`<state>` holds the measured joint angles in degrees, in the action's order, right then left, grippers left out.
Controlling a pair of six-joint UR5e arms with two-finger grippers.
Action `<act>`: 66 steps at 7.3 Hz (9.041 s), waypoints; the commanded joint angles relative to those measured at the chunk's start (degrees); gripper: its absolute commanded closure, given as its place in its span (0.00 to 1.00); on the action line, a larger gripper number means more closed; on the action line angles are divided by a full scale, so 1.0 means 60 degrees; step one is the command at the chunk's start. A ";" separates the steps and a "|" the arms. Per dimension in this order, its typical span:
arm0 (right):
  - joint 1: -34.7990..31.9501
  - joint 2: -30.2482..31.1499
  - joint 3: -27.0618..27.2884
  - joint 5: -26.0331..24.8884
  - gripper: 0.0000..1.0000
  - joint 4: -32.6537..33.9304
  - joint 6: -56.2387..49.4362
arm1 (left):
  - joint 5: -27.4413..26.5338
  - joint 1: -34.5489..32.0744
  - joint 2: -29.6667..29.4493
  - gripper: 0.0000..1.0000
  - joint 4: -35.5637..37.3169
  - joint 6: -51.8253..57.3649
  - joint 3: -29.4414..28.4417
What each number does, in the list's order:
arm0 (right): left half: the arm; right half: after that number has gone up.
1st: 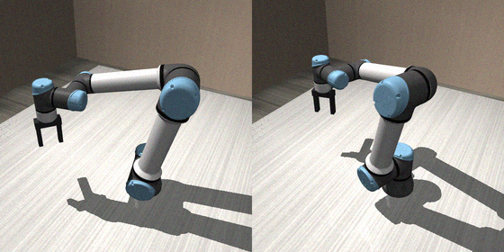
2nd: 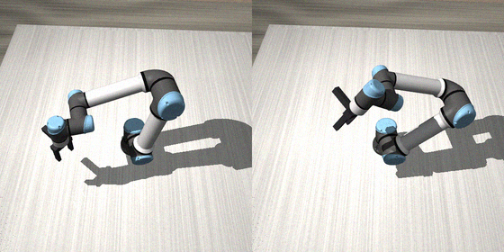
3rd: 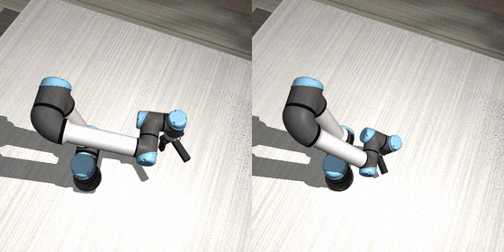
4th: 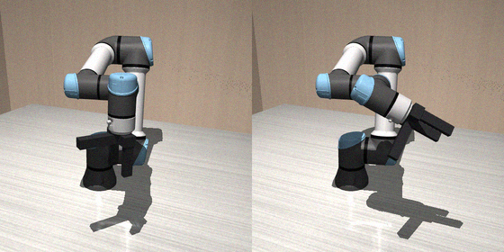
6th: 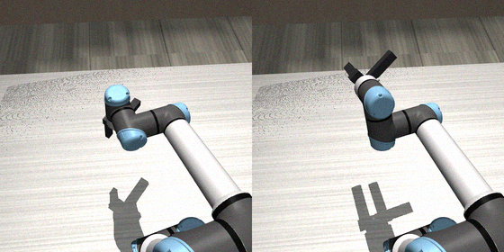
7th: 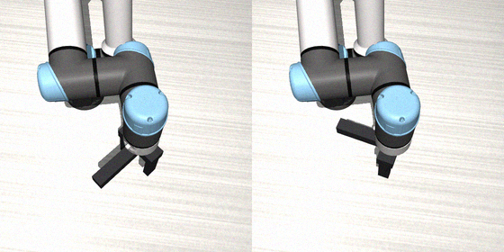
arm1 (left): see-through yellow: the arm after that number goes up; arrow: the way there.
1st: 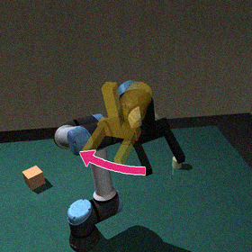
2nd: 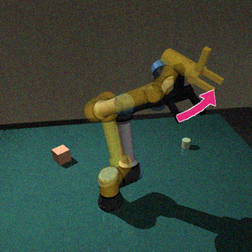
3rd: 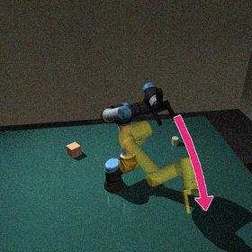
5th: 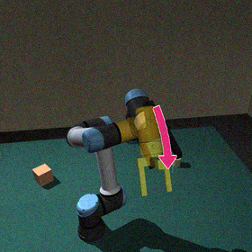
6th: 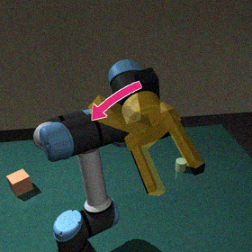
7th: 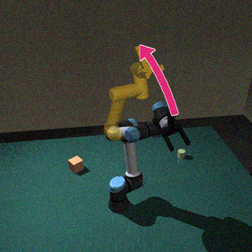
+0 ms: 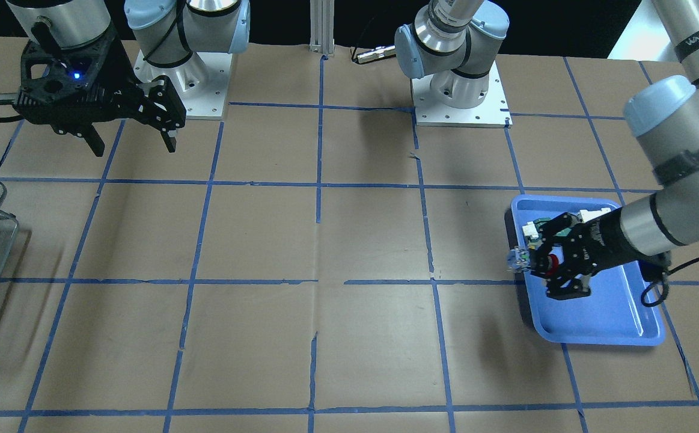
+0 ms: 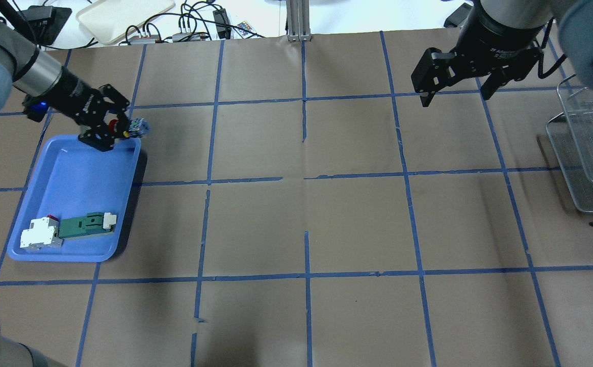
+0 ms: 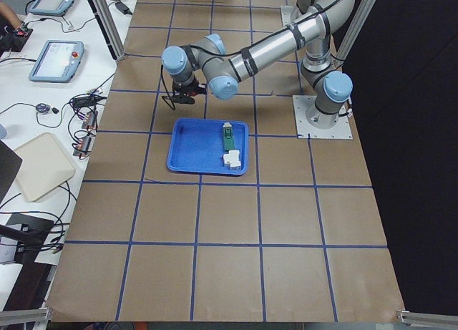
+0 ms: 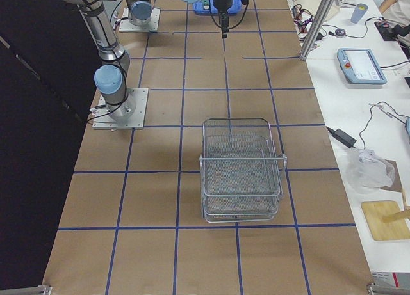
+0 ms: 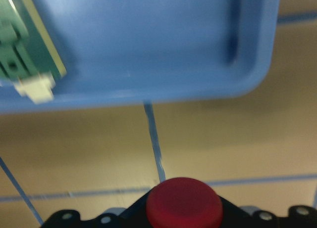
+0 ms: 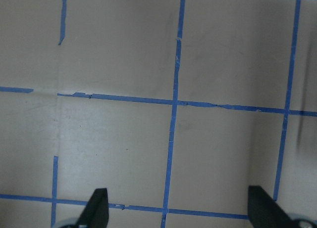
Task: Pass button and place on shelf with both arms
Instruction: 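Lift the red push button and carry it toward the right gripper, then close the right gripper on the button's base below the left gripper, then open and withdraw the left gripper while the right gripper carries the button away, then lower the button into the mesh basket and open the right gripper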
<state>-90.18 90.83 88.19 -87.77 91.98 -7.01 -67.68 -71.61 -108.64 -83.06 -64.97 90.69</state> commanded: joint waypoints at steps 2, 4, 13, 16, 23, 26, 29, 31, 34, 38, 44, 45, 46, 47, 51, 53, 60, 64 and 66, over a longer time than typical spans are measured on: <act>-0.0014 0.0008 -0.0079 0.0449 0.00 0.0007 -0.2963 | 0.1246 -0.2588 0.0498 1.00 0.0190 -0.3475 -0.0086; -0.0160 0.0081 -0.0064 0.0464 0.00 -0.0080 -0.4828 | 0.1246 -0.3835 0.0544 1.00 0.1122 -0.5291 -0.0072; -0.1522 -0.0957 0.0010 0.1196 0.00 0.1807 -1.2625 | 0.1290 -0.5861 0.0615 1.00 0.2974 -0.8492 -0.0174; -0.1479 -0.0929 0.0068 0.1269 0.00 0.1692 -1.2764 | 0.1524 -0.5950 0.0719 1.00 0.3062 -0.8742 -0.0189; -0.1406 -0.0870 0.0038 0.1751 0.00 0.1106 -1.2485 | 0.1539 -0.5921 0.0836 1.00 0.3062 -0.8742 -0.0189; -0.1318 -0.0900 0.0053 0.2673 0.00 0.1267 -1.2484 | 0.1539 -0.5906 0.0924 1.00 0.3062 -0.8742 -0.0189; -0.1259 -0.0827 0.0039 0.2602 0.13 0.1136 -1.2543 | 0.1539 -0.5892 0.0924 1.00 0.3062 -0.8742 -0.0189; -0.1259 -0.0768 0.0053 0.2529 0.44 0.1091 -1.2631 | 0.1539 -0.5892 0.0939 1.00 0.3062 -0.8742 -0.0203; -0.1259 -0.0753 0.0053 0.2500 0.85 0.1150 -1.2790 | 0.1539 -0.5892 0.0939 1.00 0.3062 -0.8742 -0.0203; -0.1259 -0.0739 0.0053 0.2514 0.89 0.1150 -1.2821 | 0.1407 -0.5833 0.1070 0.28 0.3048 -0.9047 -0.0203; -0.1114 -0.0666 -0.0005 0.1961 0.89 0.1106 -1.3083 | 0.1363 -0.4521 0.1260 0.09 0.2829 -0.6647 -0.0029; -0.0591 -0.0549 -0.0020 0.1697 0.91 0.1193 -1.3390 | 0.1262 -0.3819 0.1334 0.09 0.2755 -0.5139 0.0088; 0.0169 -0.0432 -0.0005 0.1607 0.93 0.1151 -1.3509 | 0.1014 -0.3232 0.1392 0.08 0.2189 -0.3572 0.0075; 0.0829 -0.0344 -0.0005 0.1708 0.96 0.1063 -1.3553 | 0.0171 -0.2834 0.1552 0.03 0.1400 -0.1614 0.0075; 0.4426 -0.0430 0.0053 0.1708 1.00 -0.0093 -1.6979 | -0.2780 -0.1791 0.2723 0.00 -0.0565 0.6344 -0.0028; 0.6394 -0.1844 -0.0209 0.1738 1.00 -0.0008 -1.9255 | -0.4325 -0.1761 0.3644 0.00 -0.1795 0.8562 -0.0159; 0.7251 -0.3506 -0.0372 0.1533 0.65 0.1325 -1.9852 | -0.4236 -0.1849 0.4088 0.00 -0.2197 1.0812 0.0836; 0.7310 -0.3071 -0.0358 0.1489 0.00 0.0962 -1.9750 | -0.3939 -0.2402 0.4323 0.00 -0.2241 1.1004 0.0822; 0.6903 -0.1682 -0.0183 0.1605 0.00 -0.0587 -1.7946 | -0.3998 -0.2508 0.4352 0.00 -0.2182 1.1265 0.0866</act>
<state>-47.25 76.28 86.35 -78.54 93.08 -121.08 -91.53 -86.33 -82.62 -96.34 1.47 95.71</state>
